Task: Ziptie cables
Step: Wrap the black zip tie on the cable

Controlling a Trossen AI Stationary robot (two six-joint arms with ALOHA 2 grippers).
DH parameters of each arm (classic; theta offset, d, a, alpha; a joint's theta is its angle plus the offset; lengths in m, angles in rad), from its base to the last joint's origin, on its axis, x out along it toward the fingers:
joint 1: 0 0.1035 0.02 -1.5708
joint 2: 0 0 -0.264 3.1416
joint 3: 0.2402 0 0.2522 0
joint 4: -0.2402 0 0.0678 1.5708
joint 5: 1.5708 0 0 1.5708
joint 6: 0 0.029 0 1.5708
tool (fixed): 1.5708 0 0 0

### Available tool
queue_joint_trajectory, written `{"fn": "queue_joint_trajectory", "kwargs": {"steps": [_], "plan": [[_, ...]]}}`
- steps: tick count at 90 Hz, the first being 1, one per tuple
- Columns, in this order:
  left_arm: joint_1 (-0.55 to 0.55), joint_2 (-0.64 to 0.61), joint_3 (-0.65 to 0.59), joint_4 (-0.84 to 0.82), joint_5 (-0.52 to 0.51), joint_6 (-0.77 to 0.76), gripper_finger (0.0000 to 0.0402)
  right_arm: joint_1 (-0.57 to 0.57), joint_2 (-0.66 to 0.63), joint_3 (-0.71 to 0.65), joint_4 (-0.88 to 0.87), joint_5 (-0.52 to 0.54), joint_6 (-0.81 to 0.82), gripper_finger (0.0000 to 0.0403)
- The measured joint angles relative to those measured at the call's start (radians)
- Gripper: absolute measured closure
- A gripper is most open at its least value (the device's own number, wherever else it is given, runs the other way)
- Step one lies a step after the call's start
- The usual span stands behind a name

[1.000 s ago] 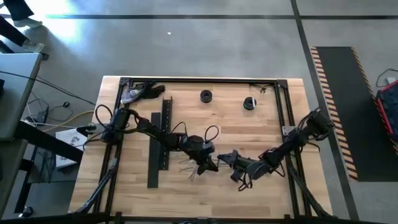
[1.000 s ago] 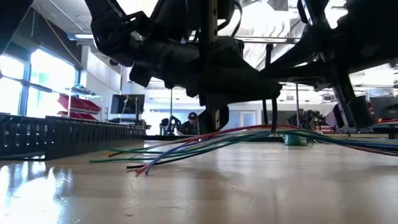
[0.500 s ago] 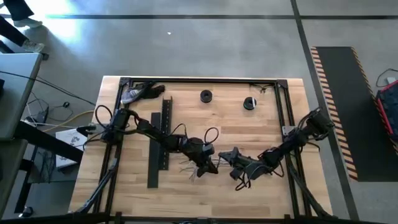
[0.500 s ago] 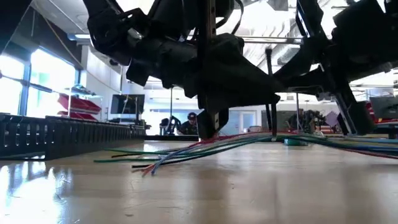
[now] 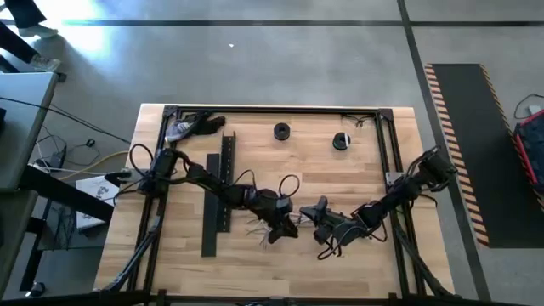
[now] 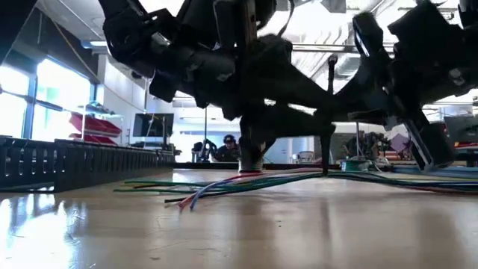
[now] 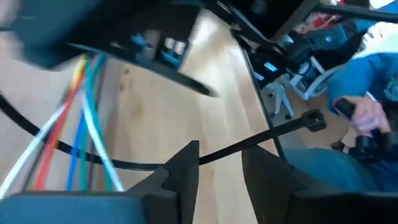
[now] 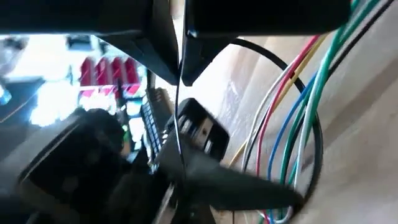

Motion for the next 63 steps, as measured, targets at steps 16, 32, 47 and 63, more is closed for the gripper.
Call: {"fn": "queue_joint_trajectory", "kwargs": {"steps": [16, 32, 47, 63], "plan": [[-0.040, 0.000, 0.000, 0.014, -0.074, 0.091, 0.0303, 0.000, 0.000, 0.000, -0.041, 0.006, 0.108, 0.0403], [-0.081, 0.000, 0.000, 0.014, -0.200, 0.199, 0.0300, 0.000, 0.000, 0.000, -0.040, 0.009, 0.115, 0.0403], [-0.098, 0.000, 0.000, 0.015, -0.281, 0.241, 0.0325, 0.000, 0.000, 0.000, -0.040, 0.009, 0.114, 0.0403], [-0.099, 0.000, 0.000, 0.014, -0.299, 0.269, 0.0366, 0.000, 0.000, 0.000, -0.040, 0.009, 0.130, 0.0403]]}}
